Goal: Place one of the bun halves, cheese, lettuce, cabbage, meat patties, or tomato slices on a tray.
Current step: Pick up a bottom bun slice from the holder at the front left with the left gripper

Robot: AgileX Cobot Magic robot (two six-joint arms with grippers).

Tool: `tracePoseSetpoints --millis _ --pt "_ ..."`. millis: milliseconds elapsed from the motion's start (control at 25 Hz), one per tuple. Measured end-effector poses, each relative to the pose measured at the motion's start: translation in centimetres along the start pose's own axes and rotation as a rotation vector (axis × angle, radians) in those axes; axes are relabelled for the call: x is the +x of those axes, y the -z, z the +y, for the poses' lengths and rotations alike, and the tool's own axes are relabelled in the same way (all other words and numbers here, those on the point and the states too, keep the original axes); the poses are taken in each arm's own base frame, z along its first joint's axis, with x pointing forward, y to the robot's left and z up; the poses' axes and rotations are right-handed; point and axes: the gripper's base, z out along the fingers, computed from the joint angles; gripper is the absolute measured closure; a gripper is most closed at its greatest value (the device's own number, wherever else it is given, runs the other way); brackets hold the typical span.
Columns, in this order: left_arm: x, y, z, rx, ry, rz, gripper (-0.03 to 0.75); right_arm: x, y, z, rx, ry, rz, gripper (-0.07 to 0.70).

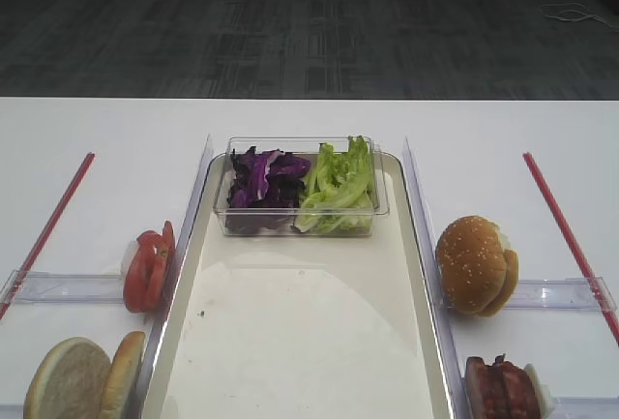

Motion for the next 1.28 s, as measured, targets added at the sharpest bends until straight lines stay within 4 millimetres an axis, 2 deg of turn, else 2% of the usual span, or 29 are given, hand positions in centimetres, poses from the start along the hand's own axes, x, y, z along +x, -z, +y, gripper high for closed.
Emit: tracePoseSetpoints --millis 480,760,960,1280 --pt "-1.8 -1.8 -0.3 -0.009 -0.009 0.151 0.190 0.0 0.0 0.0 0.000 0.000 0.000 0.162" --pt "-5.2 -1.5 -0.7 -0.007 -0.015 0.188 0.190 0.0 0.0 0.0 0.000 0.002 -0.002 0.162" --pt "-6.6 -3.1 -1.4 0.037 -0.004 0.289 0.190 0.0 0.0 0.0 0.000 0.002 -0.002 0.162" --pt "-7.6 -5.6 -1.5 0.020 -0.013 0.417 0.190 0.0 0.0 0.0 0.000 0.002 -0.002 0.162"
